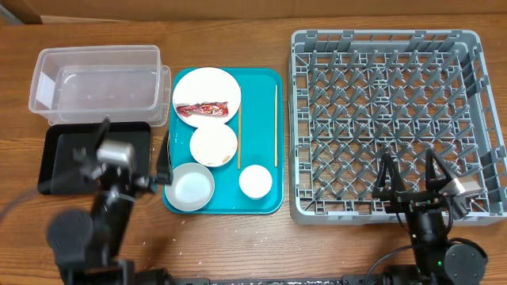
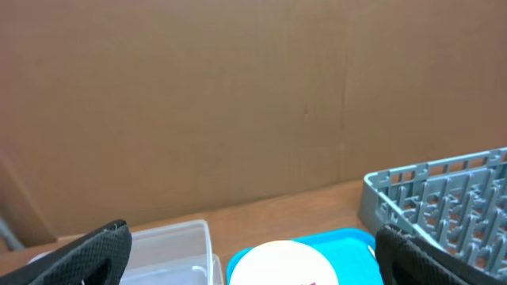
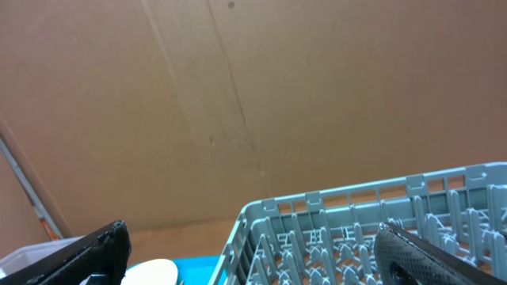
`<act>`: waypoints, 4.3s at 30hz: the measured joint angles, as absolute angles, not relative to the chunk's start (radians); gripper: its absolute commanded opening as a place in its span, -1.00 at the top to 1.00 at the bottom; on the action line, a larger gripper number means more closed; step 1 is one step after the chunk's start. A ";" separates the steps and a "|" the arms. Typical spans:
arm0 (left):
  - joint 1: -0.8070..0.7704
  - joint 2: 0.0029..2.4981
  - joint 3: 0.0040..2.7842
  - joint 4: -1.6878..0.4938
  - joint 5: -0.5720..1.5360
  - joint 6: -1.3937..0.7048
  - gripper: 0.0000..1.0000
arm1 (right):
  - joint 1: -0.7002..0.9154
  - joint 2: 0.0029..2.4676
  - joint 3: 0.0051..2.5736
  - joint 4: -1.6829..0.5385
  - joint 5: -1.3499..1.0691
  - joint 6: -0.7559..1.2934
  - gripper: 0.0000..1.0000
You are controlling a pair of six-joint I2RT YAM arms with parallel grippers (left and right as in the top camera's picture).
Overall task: Sort waste into correct bins and load items into the dishwasher
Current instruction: 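Reach left gripper to the white plate and grasp the tissue and wrapper, then carry the tissue and red wrapper left and drop into clear bin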
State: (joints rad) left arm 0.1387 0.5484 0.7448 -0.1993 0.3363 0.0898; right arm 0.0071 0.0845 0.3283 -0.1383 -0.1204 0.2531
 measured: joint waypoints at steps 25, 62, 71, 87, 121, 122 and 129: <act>0.008 1.729 2.027 -1.280 0.430 0.245 -1.00 | 0.007 0.995 1.185 -0.813 -0.142 0.236 -1.00; -0.181 2.370 2.029 -1.098 -0.036 -0.922 -0.87 | 0.007 1.128 1.185 -0.883 -0.232 0.236 -1.00; -0.181 2.393 2.029 -1.091 -0.034 -0.928 -0.59 | 0.007 1.153 1.185 -0.885 -0.232 0.236 -1.00; -0.178 2.408 2.051 -1.103 0.003 -0.746 0.92 | 0.007 1.188 1.185 -0.913 -0.232 0.236 -1.00; 0.237 2.350 2.499 -1.525 -0.029 -0.651 -0.46 | 0.007 1.188 1.185 -0.920 -0.233 0.237 -1.00; 0.237 2.350 2.487 -1.519 -0.039 -0.650 -0.64 | 0.007 1.188 1.185 -0.921 -0.233 0.236 -1.00; 0.237 2.350 2.456 -1.479 -0.082 -0.626 -0.97 | 0.007 1.188 1.185 -0.928 -0.233 0.236 -1.00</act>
